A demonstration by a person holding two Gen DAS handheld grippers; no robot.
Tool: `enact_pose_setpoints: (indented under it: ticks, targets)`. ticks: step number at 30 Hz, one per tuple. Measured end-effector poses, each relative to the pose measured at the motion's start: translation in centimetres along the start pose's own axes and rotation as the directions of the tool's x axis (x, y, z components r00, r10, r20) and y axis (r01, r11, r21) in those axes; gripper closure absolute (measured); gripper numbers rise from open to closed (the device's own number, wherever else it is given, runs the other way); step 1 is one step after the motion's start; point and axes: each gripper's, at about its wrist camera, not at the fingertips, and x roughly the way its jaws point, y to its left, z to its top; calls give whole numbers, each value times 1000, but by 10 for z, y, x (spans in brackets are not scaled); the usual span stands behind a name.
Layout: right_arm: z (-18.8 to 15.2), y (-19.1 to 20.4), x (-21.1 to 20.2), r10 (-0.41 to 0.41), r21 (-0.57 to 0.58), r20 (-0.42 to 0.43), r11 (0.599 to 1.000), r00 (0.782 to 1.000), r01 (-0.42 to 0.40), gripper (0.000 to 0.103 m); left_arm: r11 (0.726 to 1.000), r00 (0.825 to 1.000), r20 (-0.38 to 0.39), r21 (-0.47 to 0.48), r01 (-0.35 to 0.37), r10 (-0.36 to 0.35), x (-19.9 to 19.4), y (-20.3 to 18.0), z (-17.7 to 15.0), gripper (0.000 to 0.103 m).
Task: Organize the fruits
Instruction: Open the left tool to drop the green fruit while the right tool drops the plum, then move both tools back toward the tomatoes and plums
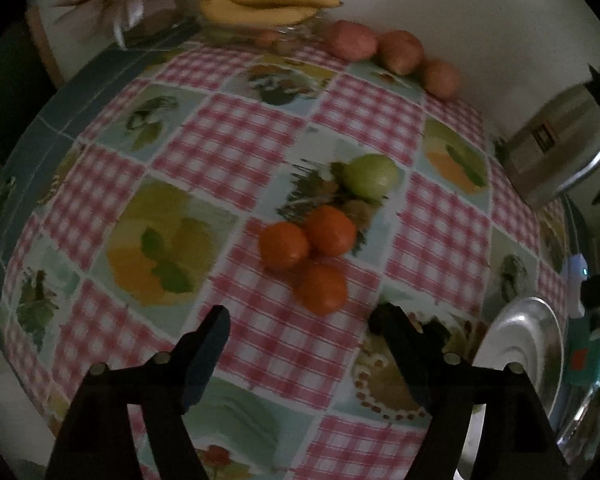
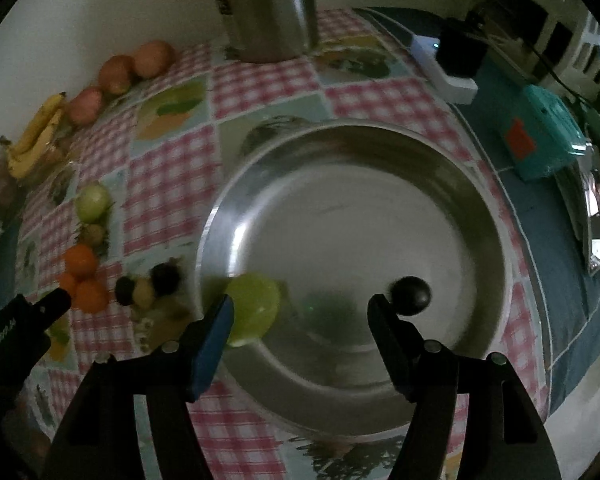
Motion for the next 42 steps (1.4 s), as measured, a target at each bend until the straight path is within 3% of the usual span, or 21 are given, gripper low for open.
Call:
enact_pose_setpoints:
  ticks: [1, 3, 5, 9, 13, 21, 27, 34, 42]
  targets:
    - [-1, 2, -1, 4, -3, 2, 1000, 1000, -4, 33, 1000, 1000, 0, -7, -2, 2, 0, 3, 2, 19]
    - [-2, 5, -1, 3, -10, 6, 1000, 1000, -3, 32, 1000, 1000, 0, -22, -1, 1, -1, 9, 3, 4]
    - [-2, 8, 1, -8, -26, 8, 1000, 1000, 9, 25, 999, 1000, 2, -40, 3, -3, 0, 14, 5, 0]
    - [-4, 9, 5, 23, -31, 1, 999, 1000, -23, 24, 999, 1000, -2, -44, -7, 7, 2, 20, 7, 0]
    - [-5, 13, 4, 22, -42, 35, 999, 999, -20, 13, 999, 1000, 6, -44, -16, 17, 2, 25, 10, 0]
    - [-2, 15, -3, 82, -24, 114, 997, 990, -80, 13, 999, 998, 61, -44, 11, -8, -1, 35, 18, 0]
    - [-3, 18, -2, 88, 0, 135, 996, 987, -89, 13, 1000, 993, 121, 29, -1, -3, -7, 32, 26, 0]
    - [-2, 27, -2, 135, -17, 142, 991, 981, -134, 13, 996, 992, 103, 56, 66, -71, -6, 32, 32, 0]
    - [4, 40, -11, 132, -40, 210, 991, 969, -126, 13, 995, 990, 110, 50, 84, -89, -5, 42, 44, 0]
